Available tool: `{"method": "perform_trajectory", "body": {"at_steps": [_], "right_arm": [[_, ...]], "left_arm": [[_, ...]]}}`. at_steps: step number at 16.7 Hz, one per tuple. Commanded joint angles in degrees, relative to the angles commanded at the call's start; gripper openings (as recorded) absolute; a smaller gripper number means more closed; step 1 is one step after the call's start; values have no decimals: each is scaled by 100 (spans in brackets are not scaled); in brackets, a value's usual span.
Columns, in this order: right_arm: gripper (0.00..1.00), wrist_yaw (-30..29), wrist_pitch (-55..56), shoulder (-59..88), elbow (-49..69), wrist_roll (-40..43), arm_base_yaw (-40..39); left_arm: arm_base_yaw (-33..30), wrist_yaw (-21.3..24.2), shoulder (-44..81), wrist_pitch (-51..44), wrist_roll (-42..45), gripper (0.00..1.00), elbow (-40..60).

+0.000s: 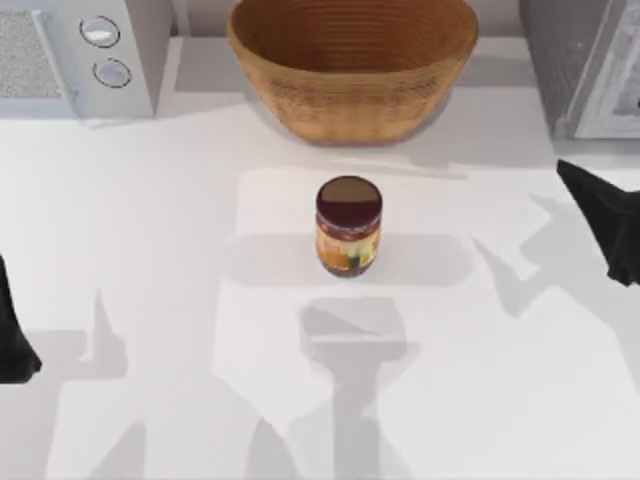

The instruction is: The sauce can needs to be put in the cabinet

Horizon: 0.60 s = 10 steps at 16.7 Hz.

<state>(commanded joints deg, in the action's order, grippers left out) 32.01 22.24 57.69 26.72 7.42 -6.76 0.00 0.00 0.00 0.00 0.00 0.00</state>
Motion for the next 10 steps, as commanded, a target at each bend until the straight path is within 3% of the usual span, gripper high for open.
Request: {"method": "perform_trajectory", "body": {"at_steps": [10], "right_arm": [[100,3041,2237,5810,2721,813,-504]], "left_arm": [[0,0,0,0,0,100,0]]}}
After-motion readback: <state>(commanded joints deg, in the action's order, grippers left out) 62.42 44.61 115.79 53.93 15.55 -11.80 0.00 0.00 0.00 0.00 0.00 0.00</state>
